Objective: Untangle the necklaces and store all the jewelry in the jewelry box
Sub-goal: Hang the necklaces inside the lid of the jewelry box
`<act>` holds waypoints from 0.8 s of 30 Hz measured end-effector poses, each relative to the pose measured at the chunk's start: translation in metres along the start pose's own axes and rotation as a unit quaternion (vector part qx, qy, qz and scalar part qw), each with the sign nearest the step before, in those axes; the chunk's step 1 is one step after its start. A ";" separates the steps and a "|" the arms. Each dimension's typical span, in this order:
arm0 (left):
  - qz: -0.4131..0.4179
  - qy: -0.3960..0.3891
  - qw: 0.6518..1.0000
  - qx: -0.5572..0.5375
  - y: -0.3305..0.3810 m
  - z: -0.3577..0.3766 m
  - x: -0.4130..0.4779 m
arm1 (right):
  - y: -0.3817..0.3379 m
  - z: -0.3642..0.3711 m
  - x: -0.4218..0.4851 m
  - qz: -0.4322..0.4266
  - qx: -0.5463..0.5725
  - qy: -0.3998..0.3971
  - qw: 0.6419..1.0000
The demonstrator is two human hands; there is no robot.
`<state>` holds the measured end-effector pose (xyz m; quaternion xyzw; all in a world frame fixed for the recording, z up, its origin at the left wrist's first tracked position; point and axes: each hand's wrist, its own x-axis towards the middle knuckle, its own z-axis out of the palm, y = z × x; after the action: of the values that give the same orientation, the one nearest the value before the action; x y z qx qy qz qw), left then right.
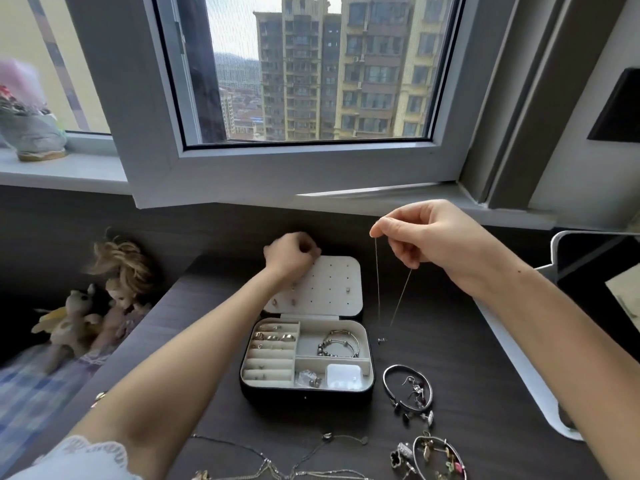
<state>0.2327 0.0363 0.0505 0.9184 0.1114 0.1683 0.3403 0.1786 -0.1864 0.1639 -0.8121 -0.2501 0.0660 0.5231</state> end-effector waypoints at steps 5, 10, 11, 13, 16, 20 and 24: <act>0.114 -0.005 0.993 0.014 0.021 -0.036 -0.025 | -0.019 -0.018 -0.001 -0.036 0.008 0.045 0.998; 0.154 -0.057 0.986 0.012 0.036 -0.072 -0.074 | -0.052 -0.027 0.002 -0.078 0.017 0.082 0.993; 0.142 -0.097 0.985 -0.007 0.037 -0.078 -0.084 | -0.058 -0.027 0.004 -0.084 0.018 0.082 0.993; 0.106 -0.189 0.976 -0.040 0.035 -0.085 -0.099 | -0.067 -0.024 0.008 -0.093 0.016 0.079 0.992; 0.057 -0.226 0.972 -0.002 0.025 -0.084 -0.100 | -0.072 -0.015 0.017 -0.091 -0.002 0.074 0.993; 0.040 -0.167 0.978 0.121 0.011 -0.066 -0.075 | -0.069 0.005 0.030 -0.084 -0.012 0.054 0.995; 0.006 -0.216 0.966 0.143 -0.004 -0.041 -0.057 | -0.063 0.025 0.046 -0.086 -0.008 0.022 0.996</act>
<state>0.1641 0.0449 0.0636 0.9727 0.0532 -0.0496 0.2203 0.1883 -0.1236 0.2158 -0.7928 -0.3080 0.0010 0.5259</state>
